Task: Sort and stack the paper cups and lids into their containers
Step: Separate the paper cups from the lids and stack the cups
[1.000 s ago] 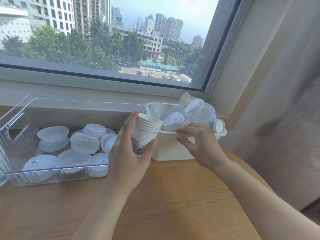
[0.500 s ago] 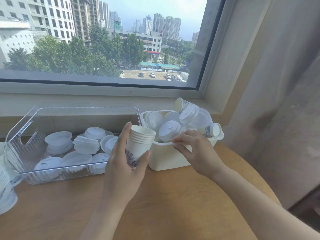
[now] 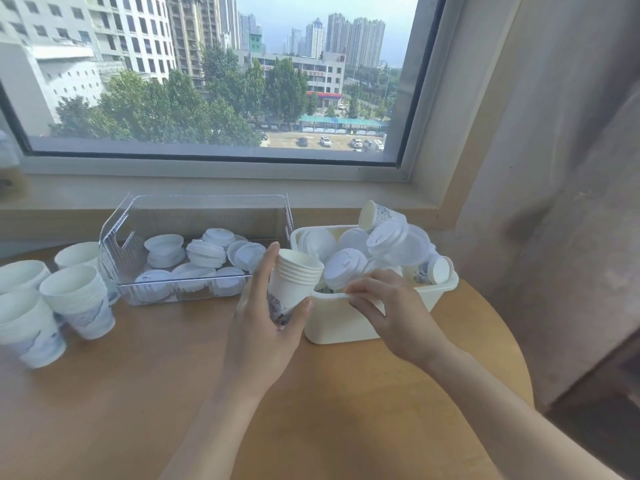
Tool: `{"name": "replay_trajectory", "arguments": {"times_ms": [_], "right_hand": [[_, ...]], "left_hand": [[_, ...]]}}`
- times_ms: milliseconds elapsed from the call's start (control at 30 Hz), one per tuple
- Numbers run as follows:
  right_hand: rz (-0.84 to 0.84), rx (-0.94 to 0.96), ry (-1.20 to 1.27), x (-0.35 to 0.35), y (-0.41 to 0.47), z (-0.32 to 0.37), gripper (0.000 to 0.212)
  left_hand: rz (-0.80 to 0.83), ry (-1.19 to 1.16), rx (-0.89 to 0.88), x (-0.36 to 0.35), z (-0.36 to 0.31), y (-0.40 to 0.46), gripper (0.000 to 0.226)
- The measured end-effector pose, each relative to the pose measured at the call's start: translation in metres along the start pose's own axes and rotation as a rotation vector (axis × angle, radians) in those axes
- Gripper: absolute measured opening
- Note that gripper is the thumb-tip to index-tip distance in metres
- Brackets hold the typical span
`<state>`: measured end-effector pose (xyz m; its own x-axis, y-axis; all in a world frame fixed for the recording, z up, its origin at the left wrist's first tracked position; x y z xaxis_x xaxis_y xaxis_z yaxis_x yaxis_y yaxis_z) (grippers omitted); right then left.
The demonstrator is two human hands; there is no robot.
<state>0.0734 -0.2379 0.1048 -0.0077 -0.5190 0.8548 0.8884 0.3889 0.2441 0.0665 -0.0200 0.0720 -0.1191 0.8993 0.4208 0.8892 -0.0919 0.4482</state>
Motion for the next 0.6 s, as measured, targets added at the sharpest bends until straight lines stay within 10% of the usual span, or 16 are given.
{"name": "replay_trajectory", "arguments": {"times_ms": [600], "right_hand": [[0.003,0.106,0.064,-0.036,-0.066,0.101,0.014]], "left_hand": [[-0.12,0.11,-0.005,0.076,-0.038,-0.097,0.087]]}}
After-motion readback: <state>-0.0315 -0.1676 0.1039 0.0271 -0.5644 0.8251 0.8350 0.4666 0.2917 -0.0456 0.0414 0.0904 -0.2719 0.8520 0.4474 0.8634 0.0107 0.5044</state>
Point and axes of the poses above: each hand's wrist, its own y-axis towards the middle knuckle, its own x-axis out of the back of the hand, z = x × y, the point moved 10 cm from there along y, towards the middle knuckle, and after that the axes turned 13 degrees about z, right-handed, at the moved point
